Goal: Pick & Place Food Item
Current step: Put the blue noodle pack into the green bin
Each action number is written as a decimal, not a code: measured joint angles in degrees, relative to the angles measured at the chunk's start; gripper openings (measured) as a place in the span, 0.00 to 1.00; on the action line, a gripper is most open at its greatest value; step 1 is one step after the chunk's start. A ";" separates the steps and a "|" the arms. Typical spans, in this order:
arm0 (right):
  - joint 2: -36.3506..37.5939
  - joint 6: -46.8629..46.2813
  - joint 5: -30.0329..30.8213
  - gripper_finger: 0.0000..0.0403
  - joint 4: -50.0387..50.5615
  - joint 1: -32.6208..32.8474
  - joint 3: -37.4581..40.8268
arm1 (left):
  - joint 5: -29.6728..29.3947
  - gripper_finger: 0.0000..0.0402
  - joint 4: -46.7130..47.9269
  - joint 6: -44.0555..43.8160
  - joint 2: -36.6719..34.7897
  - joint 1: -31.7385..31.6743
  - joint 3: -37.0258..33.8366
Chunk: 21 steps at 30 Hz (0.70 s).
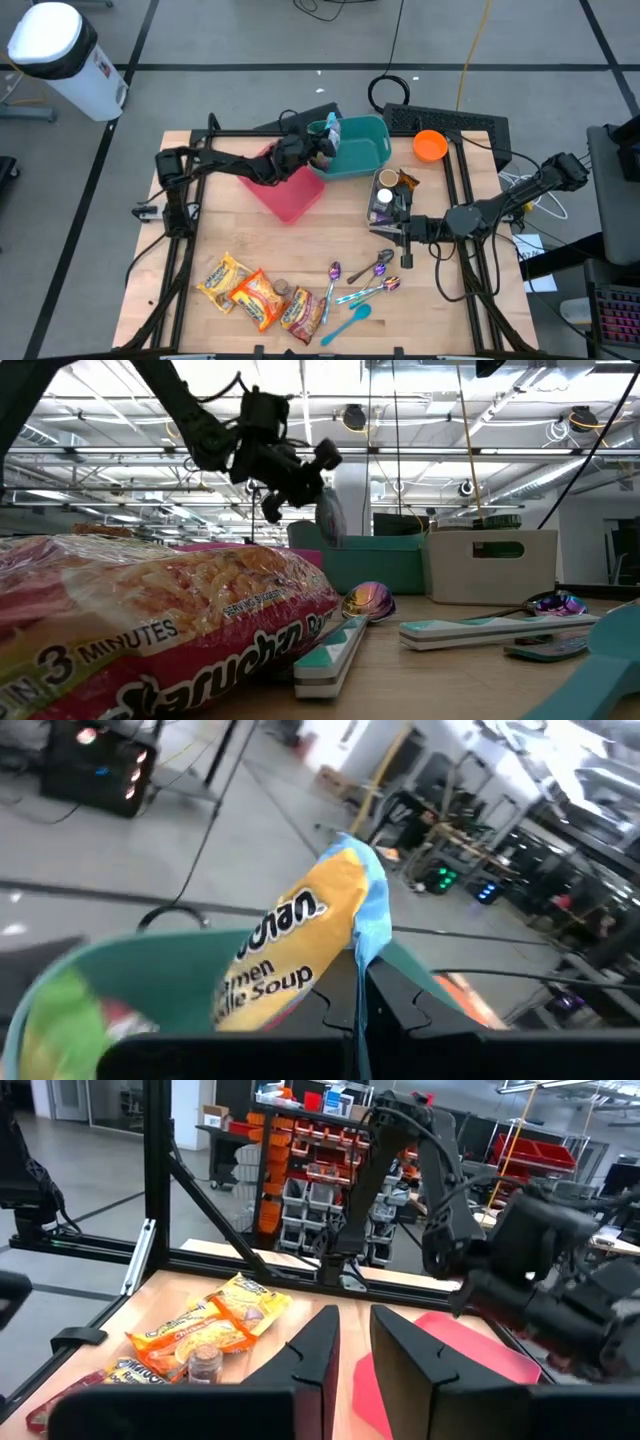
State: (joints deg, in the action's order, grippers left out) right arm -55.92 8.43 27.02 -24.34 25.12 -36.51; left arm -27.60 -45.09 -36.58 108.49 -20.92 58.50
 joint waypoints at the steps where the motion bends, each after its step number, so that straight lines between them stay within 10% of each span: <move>1: 0.00 0.00 0.00 0.12 0.13 0.00 0.00 | -0.65 0.02 0.07 -0.94 0.72 0.05 0.00; 21: 0.00 -0.22 -0.02 0.12 0.63 0.00 0.02 | -7.60 0.08 3.05 -0.33 3.58 2.35 0.00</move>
State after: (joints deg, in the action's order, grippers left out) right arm -55.92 8.21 27.00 -23.70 25.12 -36.49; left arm -35.20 -42.04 -36.91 112.07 -18.57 58.50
